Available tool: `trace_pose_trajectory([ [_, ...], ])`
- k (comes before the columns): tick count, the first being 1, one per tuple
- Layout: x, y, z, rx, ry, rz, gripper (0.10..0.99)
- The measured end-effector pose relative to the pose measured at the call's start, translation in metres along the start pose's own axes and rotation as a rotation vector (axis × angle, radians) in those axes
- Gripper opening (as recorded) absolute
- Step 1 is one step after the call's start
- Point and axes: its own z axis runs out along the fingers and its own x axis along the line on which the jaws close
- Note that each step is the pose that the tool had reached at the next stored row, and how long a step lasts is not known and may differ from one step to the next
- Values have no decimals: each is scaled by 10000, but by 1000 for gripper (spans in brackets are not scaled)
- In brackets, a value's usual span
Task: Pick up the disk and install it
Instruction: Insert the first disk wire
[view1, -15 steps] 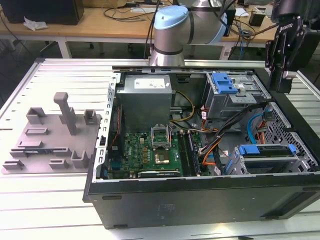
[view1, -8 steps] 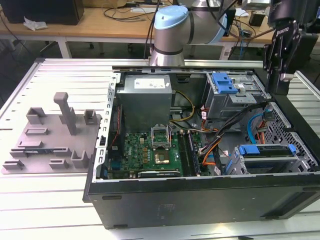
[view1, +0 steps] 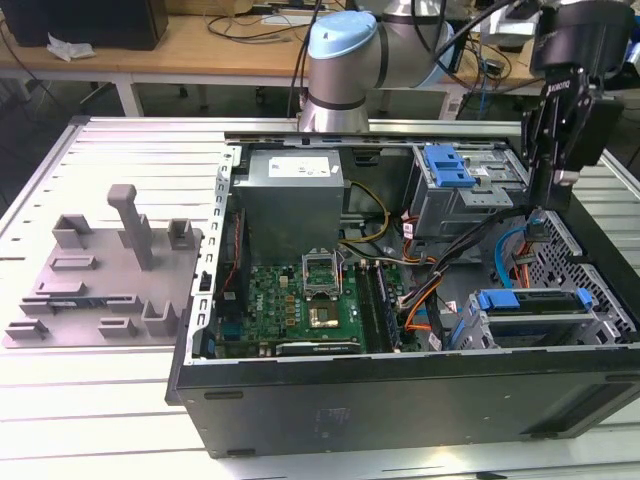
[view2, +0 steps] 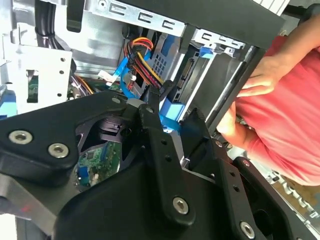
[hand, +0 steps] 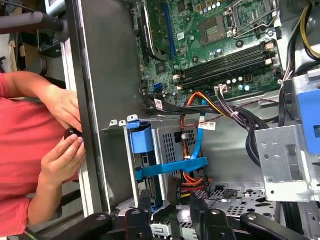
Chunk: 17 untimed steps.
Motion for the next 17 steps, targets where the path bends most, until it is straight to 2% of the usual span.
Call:
trace_pose_trajectory([
  [5, -55, -1, 134, 0, 0, 0, 427],
  [6, -72, 0, 158, 5, 26, 2, 361],
  [7, -74, 1, 162, 10, 86, 6, 361],
  [8, -74, 0, 161, 13, 117, 6, 290],
  [10, -75, 0, 161, 15, 142, 6, 290],
  [11, -79, 0, 161, 28, 219, 10, 290],
  [13, -88, 3, 152, 72, 484, 31, 290],
  [14, -95, 4, 147, 97, 644, 43, 290],
  [15, -115, 8, 136, 133, 870, 59, 290],
  [16, -128, 11, 132, 154, 998, 68, 290],
  [17, -149, 14, 131, 167, 1074, 73, 290],
])
